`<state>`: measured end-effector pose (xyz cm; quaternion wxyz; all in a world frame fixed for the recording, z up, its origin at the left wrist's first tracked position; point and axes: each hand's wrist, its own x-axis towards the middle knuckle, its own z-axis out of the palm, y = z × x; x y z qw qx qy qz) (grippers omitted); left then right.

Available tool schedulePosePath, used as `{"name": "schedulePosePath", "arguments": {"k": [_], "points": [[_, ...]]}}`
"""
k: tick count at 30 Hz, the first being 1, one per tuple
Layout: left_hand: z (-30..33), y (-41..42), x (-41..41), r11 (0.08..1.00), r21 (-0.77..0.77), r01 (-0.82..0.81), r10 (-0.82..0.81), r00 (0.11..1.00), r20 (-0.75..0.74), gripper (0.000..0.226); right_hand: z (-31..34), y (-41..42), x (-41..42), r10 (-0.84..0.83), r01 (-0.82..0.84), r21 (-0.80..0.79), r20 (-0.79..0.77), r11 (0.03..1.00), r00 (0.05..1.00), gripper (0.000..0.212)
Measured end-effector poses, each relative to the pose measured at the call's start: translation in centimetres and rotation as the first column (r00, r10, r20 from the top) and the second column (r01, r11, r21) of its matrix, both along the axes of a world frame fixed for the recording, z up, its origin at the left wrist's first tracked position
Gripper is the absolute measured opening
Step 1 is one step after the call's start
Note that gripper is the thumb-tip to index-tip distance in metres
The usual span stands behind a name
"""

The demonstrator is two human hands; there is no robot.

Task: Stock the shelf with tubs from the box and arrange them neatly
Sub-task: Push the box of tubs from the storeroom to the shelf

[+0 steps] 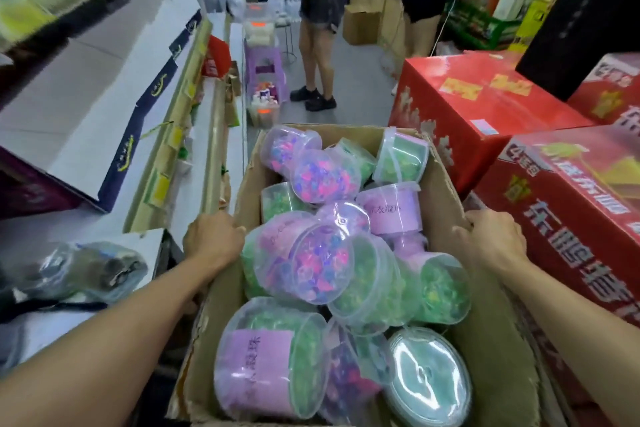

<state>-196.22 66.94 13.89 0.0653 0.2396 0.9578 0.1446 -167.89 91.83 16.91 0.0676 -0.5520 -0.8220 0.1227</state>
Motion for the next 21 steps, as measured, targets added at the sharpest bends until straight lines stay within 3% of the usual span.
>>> {"name": "schedulePosePath", "arguments": {"k": [3, 9, 21], "points": [[0.3, 1.3, -2.6, 0.999, 0.044, -0.006, 0.006, 1.000, 0.011, 0.027, 0.5, 1.4, -2.5, 0.013, -0.012, 0.014, -0.014, 1.000, 1.000, 0.017], [0.2, 3.6, -7.3, 0.998, 0.047, -0.035, 0.034, 0.999, 0.008, 0.027, 0.8, 4.9, -8.1, 0.037, -0.037, 0.008, -0.038, 0.999, 0.999, 0.023], [-0.8, 12.4, -18.9, 0.995, -0.088, -0.054, 0.048, 0.996, -0.070, 0.031, -2.4, 17.0, -22.8, 0.150, -0.151, -0.031, -0.027, 0.988, 0.988, 0.028]]}}
